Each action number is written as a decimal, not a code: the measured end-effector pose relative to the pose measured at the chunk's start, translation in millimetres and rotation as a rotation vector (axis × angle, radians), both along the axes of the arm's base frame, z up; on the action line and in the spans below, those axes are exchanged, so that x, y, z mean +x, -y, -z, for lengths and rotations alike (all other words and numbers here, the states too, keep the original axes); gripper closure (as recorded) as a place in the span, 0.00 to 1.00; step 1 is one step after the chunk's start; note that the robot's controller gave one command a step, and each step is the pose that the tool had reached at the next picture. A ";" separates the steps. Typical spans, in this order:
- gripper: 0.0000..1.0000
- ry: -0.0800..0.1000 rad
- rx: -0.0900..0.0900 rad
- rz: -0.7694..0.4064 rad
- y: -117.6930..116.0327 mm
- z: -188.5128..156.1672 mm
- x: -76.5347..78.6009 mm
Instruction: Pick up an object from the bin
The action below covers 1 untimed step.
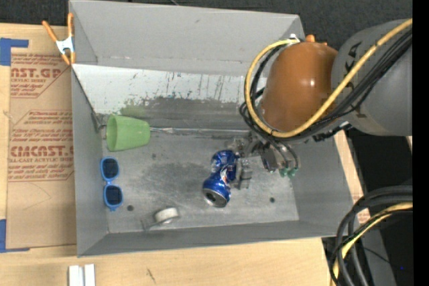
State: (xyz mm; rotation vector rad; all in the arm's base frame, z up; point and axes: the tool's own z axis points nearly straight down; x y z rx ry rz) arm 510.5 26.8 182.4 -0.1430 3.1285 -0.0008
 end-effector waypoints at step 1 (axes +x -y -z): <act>1.00 0.002 0.000 -0.010 5.3 -110.9 15.4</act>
Offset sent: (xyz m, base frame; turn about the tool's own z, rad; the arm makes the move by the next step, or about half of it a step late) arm 0.0131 -0.0056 0.1063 -0.0103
